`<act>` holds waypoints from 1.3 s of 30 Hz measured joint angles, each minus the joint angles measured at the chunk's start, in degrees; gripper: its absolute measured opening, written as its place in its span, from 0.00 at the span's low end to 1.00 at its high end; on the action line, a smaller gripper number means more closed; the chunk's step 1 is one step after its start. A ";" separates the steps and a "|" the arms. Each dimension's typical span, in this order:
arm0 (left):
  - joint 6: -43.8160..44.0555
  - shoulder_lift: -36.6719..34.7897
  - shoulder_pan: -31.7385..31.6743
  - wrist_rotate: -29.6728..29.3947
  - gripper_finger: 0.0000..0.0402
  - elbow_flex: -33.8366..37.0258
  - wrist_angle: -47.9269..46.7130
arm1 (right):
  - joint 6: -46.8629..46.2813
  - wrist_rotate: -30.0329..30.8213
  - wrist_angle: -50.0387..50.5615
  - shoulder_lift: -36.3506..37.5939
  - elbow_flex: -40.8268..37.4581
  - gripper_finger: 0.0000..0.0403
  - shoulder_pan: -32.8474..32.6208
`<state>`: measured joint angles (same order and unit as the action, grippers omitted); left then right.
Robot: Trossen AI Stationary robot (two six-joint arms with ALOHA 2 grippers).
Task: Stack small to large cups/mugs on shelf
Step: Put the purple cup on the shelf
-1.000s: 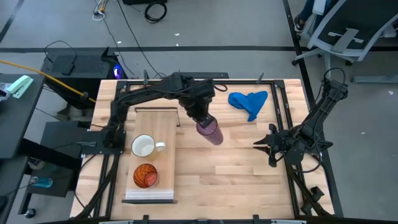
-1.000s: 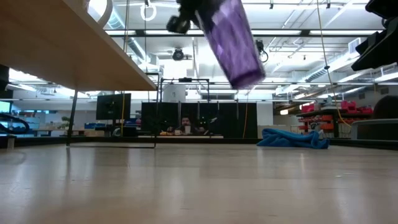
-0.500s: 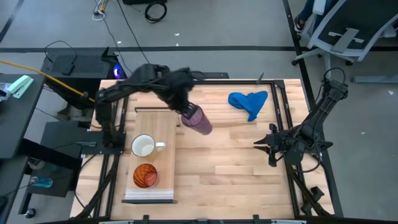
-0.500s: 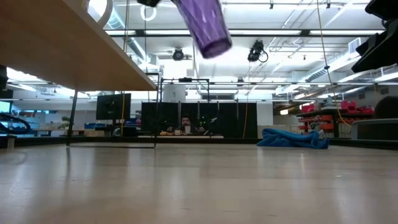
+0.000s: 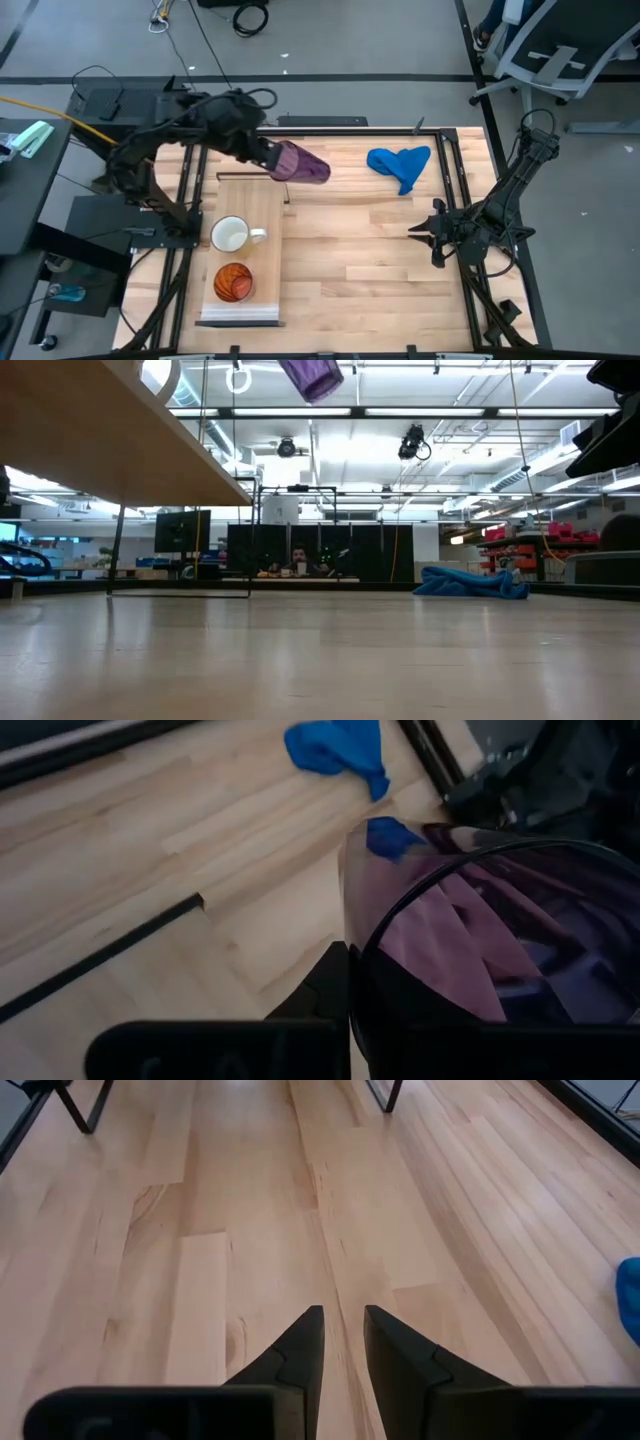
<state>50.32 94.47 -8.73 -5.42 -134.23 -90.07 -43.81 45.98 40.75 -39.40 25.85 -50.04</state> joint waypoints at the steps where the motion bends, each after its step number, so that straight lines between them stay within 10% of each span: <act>1: 0.10 -0.56 0.00 -0.61 0.03 0.00 0.04 | -0.03 0.00 0.00 0.02 0.00 0.21 0.00; 25: 22.40 -26.64 3.82 -2.39 0.03 34.75 0.00 | -2.73 -1.05 1.68 0.02 0.00 0.21 0.00; 39: 27.02 -29.78 3.85 0.09 0.03 37.18 0.10 | -3.07 -1.05 1.66 0.00 0.00 0.21 -0.01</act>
<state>77.34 64.68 -4.89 -5.33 -97.06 -89.97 -46.88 44.93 42.41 -39.40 25.85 -50.05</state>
